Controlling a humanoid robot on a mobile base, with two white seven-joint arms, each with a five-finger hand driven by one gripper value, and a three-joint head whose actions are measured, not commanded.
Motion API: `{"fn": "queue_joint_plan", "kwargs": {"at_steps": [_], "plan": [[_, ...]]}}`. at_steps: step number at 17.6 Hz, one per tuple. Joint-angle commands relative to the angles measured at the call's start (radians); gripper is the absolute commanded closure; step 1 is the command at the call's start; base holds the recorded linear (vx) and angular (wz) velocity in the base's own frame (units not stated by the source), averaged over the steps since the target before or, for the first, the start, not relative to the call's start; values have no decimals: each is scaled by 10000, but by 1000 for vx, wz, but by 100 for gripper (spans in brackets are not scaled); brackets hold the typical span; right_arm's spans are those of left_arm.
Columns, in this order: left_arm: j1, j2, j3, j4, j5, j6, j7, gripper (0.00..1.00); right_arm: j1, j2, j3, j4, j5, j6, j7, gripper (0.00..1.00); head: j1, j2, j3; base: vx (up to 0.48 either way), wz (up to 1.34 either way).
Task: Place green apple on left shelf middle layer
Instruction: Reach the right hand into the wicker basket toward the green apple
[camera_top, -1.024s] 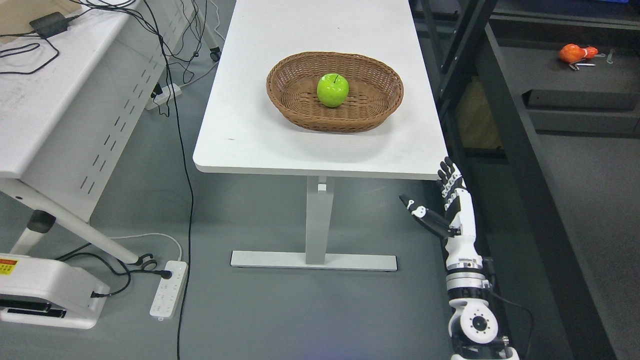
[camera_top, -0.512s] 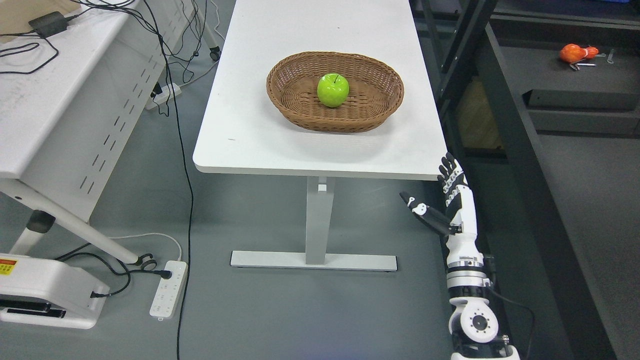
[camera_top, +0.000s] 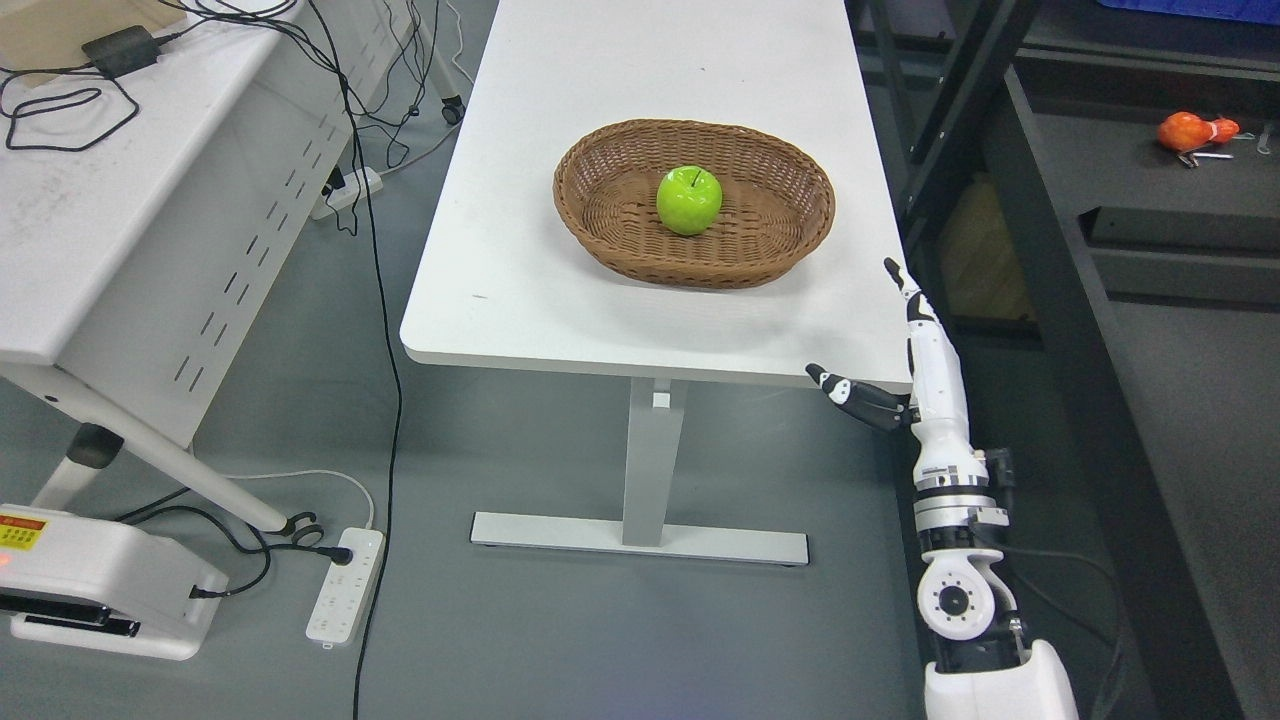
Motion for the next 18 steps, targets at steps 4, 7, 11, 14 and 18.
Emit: {"fn": "queue_joint_plan", "kwargs": {"at_steps": [4, 7, 11, 14, 18], "plan": [[-215, 175, 0, 0, -1, -10, -8, 0, -74, -396, -566, -525, 724, -935, 30, 0, 0, 0, 0, 135, 182], [-215, 175, 0, 0, -1, -9, -8, 0, -242, -151, -566, -648, 724, -874, 61, 0, 0, 0, 0, 169, 241], [-215, 175, 0, 0, -1, -10, -8, 0, -518, -150, -505, -648, 754, -705, 749, 0, 0, 0, 0, 179, 216], [-215, 175, 0, 0, -1, 6, -8, 0, -840, -58, -47, -557, 907, -506, 1210, 0, 0, 0, 0, 165, 187], [-215, 175, 0, 0, 14, 6, -8, 0, -1636, 249, 446, 406, 1427, -92, 1349, 0, 0, 0, 0, 128, 132]]}}
